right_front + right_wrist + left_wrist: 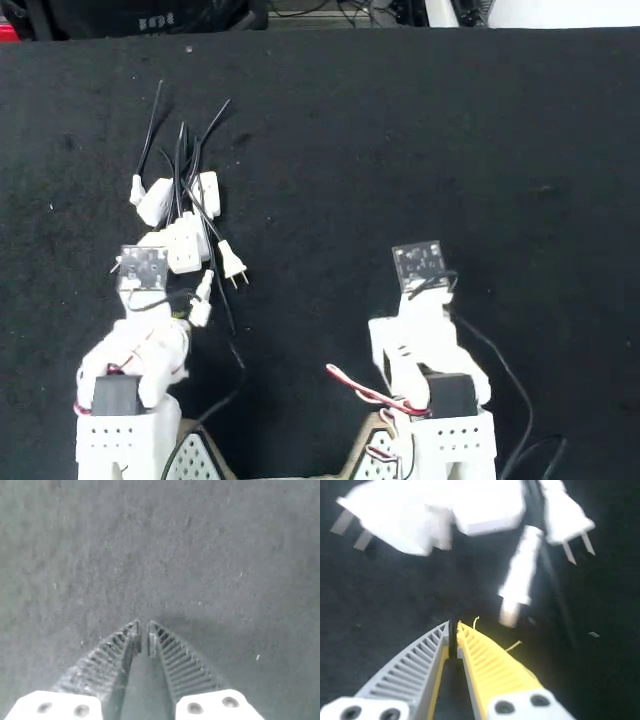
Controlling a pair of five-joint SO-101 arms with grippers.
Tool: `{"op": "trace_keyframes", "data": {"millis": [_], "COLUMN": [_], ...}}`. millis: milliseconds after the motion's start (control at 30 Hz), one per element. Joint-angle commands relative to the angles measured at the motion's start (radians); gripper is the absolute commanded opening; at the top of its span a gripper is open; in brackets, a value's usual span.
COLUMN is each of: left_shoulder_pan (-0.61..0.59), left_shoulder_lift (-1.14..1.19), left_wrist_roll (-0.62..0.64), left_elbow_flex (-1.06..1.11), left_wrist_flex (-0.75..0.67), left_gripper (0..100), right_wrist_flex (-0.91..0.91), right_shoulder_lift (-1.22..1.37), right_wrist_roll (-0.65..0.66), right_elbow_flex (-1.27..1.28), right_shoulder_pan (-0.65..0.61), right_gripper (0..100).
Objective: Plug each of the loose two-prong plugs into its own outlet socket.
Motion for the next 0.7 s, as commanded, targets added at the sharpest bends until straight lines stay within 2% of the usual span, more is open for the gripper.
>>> {"op": "trace_keyframes", "data": {"millis": [0,67,133,233,300,500,667], "left_shoulder_pan": [-0.211,-0.321,-0.409,-0.475,-0.478,-0.444,-0.395], "left_shoulder_lift": [-0.006,-0.006,-0.006,-0.006,-0.006,-0.006,0.066], "left_wrist_roll": [-0.19,-0.252,-0.25,-0.242,-0.212,-0.037,-0.006], "left_elbow_flex": [-0.131,-0.191,-0.245,-0.323,-0.383,-0.576,-0.73], "left_wrist_flex": [-0.057,-0.089,-0.137,-0.206,-0.224,-0.229,-0.222], "left_gripper": [4,4,4,4,6,25,22], "right_wrist_flex": [-0.101,-0.115,-0.124,-0.155,-0.18,-0.101,0.04], "right_shoulder_lift": [-0.094,-0.094,-0.094,-0.094,-0.094,-0.088,-0.054], "right_wrist_roll": [0.075,0.158,0.219,0.244,0.242,0.21,0.21], "right_elbow_flex": [-0.093,-0.142,-0.191,-0.269,-0.331,-0.633,-0.932], "right_shoulder_pan": [0.028,0.028,0.028,0.026,0.026,0.025,0.021], "right_gripper": [5.1,8.8,11.5,12.4,12.6,12.7,12.7]}}
